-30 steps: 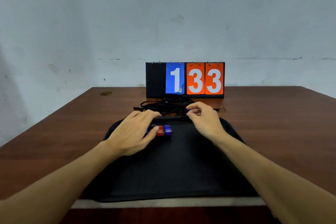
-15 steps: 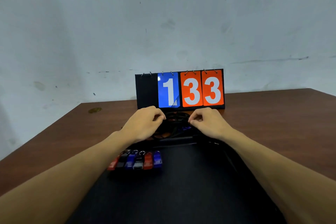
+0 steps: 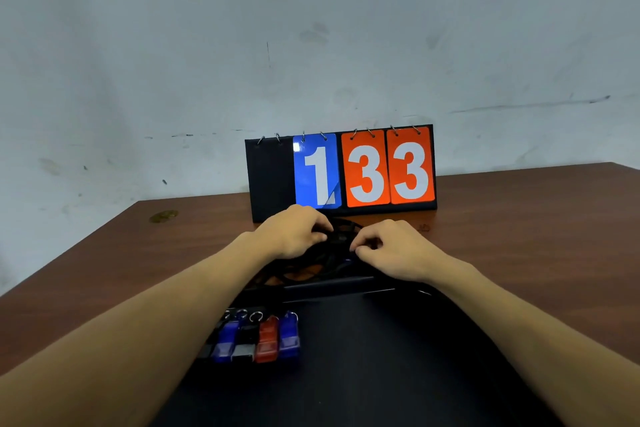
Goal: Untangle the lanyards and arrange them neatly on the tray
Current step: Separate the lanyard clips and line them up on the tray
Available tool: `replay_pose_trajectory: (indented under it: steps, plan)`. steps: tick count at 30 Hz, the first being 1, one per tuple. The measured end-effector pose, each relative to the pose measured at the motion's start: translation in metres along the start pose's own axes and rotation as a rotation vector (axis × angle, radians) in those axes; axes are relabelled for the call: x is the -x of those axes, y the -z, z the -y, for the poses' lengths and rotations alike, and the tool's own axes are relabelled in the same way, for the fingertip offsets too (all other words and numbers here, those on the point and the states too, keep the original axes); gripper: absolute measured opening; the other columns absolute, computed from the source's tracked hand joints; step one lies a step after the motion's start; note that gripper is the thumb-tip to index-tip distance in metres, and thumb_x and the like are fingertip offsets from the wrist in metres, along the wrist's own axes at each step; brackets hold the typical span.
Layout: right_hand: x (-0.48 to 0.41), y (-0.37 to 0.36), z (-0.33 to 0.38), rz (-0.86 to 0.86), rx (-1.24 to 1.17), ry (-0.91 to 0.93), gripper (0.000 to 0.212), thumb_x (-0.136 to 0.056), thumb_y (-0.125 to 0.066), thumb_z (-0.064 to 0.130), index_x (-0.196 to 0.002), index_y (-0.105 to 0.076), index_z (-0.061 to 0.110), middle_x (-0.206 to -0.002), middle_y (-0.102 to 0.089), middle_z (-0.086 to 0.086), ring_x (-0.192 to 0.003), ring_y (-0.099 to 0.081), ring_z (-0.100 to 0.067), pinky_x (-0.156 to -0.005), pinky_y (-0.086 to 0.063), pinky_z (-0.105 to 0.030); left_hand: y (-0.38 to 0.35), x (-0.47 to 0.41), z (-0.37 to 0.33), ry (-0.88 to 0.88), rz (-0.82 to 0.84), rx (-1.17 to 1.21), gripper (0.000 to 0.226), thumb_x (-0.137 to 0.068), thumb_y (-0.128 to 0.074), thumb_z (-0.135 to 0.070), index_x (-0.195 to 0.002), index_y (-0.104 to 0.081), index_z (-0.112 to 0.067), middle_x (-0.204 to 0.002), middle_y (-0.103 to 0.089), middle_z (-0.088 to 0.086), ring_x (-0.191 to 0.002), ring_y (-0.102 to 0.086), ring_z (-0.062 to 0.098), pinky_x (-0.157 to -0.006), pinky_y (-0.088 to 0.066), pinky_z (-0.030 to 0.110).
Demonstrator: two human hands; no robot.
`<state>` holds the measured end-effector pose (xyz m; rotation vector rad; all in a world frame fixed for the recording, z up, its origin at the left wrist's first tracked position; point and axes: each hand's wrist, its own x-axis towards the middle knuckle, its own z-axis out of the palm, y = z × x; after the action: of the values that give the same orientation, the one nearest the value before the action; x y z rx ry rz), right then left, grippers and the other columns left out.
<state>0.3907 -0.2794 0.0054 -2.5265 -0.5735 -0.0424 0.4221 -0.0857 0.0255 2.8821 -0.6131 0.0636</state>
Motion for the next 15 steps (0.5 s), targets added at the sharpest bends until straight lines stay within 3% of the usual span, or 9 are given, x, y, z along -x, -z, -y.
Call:
replay_pose_trajectory:
  steps: [5, 8, 11, 15]
  plan:
    - [0.005, 0.001, -0.008, 0.008, 0.005, -0.003, 0.017, -0.092, -0.057, 0.037, -0.104, -0.068, 0.030, -0.096, -0.060, 0.015, -0.092, -0.049, -0.004, -0.107, -0.034, -0.046, -0.007, -0.004, 0.000, 0.035, 0.033, 0.026, 0.037, -0.093, -0.057, -0.022, -0.130, -0.054, -0.020, -0.129, -0.057, 0.003, -0.117, -0.053, 0.019, -0.100, -0.046, 0.038]
    - [0.008, 0.001, -0.012, -0.051, 0.033, -0.023, 0.016, -0.093, -0.056, 0.038, -0.103, -0.067, 0.033, -0.105, -0.065, 0.013, -0.099, -0.050, -0.008, -0.108, -0.023, -0.045, -0.009, -0.005, -0.004, 0.041, -0.004, 0.012, 0.032, -0.091, -0.060, -0.023, -0.122, -0.056, -0.020, -0.121, -0.060, 0.003, -0.109, -0.056, 0.017, -0.100, -0.045, 0.038]
    - [0.013, 0.005, -0.014, -0.124, 0.042, -0.037, 0.016, -0.095, -0.054, 0.035, -0.105, -0.066, 0.032, -0.108, -0.066, 0.011, -0.106, -0.051, -0.011, -0.104, -0.025, -0.040, -0.008, -0.006, -0.008, 0.036, -0.020, -0.038, 0.028, -0.090, -0.062, -0.022, -0.117, -0.057, -0.020, -0.111, -0.061, 0.000, -0.098, -0.053, 0.012, -0.097, -0.044, 0.034]
    - [0.023, 0.011, -0.017, -0.202, -0.034, -0.032, 0.016, -0.095, -0.053, 0.033, -0.103, -0.066, 0.031, -0.103, -0.065, 0.015, -0.107, -0.054, -0.010, -0.104, -0.032, -0.037, -0.005, -0.005, -0.013, 0.038, 0.003, -0.058, 0.028, -0.090, -0.062, -0.022, -0.117, -0.056, -0.020, -0.107, -0.060, -0.001, -0.105, -0.054, 0.015, -0.098, -0.044, 0.034]
